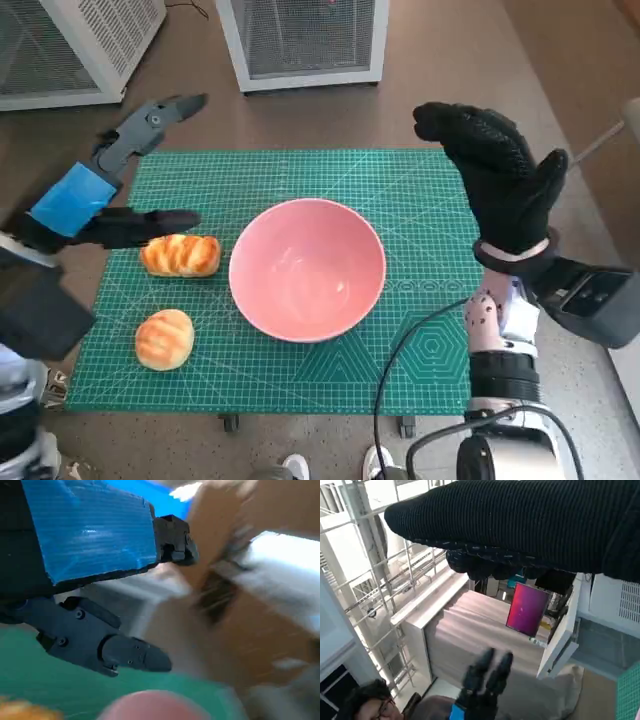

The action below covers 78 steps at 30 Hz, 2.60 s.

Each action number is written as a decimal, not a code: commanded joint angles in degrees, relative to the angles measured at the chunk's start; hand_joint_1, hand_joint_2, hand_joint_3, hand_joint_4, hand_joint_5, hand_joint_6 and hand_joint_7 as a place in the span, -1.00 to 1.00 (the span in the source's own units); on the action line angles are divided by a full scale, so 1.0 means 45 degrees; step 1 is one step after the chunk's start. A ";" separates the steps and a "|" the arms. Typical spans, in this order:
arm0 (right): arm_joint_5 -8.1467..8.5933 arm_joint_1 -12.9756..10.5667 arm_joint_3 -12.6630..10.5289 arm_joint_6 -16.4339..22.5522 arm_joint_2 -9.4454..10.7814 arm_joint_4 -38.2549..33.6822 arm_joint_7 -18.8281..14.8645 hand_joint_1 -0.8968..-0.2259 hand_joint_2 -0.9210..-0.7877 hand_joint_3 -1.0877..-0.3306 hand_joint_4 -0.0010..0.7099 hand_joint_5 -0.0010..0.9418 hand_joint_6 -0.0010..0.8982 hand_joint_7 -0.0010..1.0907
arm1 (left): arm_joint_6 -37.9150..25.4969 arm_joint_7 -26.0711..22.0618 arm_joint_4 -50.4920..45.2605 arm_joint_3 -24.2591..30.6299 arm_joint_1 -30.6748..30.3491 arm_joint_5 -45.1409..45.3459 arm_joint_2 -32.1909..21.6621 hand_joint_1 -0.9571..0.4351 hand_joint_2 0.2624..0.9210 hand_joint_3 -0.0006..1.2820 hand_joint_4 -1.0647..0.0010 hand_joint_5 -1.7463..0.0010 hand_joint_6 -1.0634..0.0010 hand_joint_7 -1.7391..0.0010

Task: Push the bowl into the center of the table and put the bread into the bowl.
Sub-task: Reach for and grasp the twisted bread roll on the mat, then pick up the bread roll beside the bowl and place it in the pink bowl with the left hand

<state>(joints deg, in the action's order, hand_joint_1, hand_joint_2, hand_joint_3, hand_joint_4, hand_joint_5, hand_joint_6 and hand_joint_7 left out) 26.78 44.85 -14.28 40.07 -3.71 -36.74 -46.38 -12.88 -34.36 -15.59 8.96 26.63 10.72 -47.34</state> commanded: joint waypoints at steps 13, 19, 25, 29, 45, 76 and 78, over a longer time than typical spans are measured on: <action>0.0077 -0.0113 0.0091 -0.0116 0.0071 -0.0582 -0.0051 -0.07 -1.00 0.36 -0.27 -1.00 -0.19 -0.98 | -0.4829 -0.1918 -0.0178 -0.3495 0.0225 0.3499 -0.1903 0.47 0.45 -0.97 1.00 1.00 0.84 0.89; 0.0151 -0.0139 0.0129 -0.0149 0.0060 -0.0610 -0.0153 -0.07 -1.00 0.36 -0.27 -1.00 -0.19 -0.98 | -0.4881 -0.1844 0.0909 -0.4369 0.0611 0.4346 -0.1573 0.45 0.45 -0.98 1.00 1.00 0.82 0.91; 0.0240 -0.0144 0.0144 -0.0302 -0.0006 -0.0608 -0.0212 -0.08 -1.00 0.36 -0.26 -1.00 -0.19 -0.98 | -0.4686 -0.1708 0.1863 -0.4840 0.0884 0.4604 -0.1041 0.43 0.46 -0.98 1.00 1.00 0.81 0.92; 0.0295 -0.0180 0.0158 -0.0403 -0.0045 -0.0550 -0.0267 -0.08 -1.00 0.36 -0.26 -1.00 -0.19 -0.98 | -0.4416 -0.1542 0.2798 -0.5185 0.1161 0.4751 -0.0656 0.42 0.46 -0.98 1.00 1.00 0.79 0.93; 0.0336 -0.0232 0.0134 -0.0579 -0.0160 -0.0440 -0.0372 -0.06 -1.00 0.35 -0.27 -1.00 -0.19 -0.98 | -0.2193 0.0387 0.7496 -0.6405 0.2484 0.5636 0.0873 0.36 0.48 -0.98 0.94 0.99 0.71 0.95; 0.0311 -0.0468 0.0101 -0.0467 -0.0263 -0.0113 -0.0423 -0.02 -1.00 0.34 -0.27 -1.00 -0.20 -0.99 | 0.0829 0.2831 1.3703 -0.7860 0.4265 0.6657 0.2283 0.41 1.00 -0.78 -0.10 -0.54 -0.10 -0.23; 0.0315 -0.0460 0.0089 -0.0467 -0.0268 -0.0139 -0.0424 -0.02 -1.00 0.34 -0.27 -1.00 -0.20 -0.99 | 0.0842 0.2743 1.3548 -0.7801 0.4268 0.6639 0.2185 0.39 1.00 -0.79 -0.09 -0.54 -0.12 -0.27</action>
<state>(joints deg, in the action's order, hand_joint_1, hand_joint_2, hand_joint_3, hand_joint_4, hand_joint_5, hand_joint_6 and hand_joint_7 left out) 28.04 44.05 -13.68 38.03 -4.53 -37.16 -47.95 -9.72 -21.72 45.44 -26.03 44.99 40.20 -37.01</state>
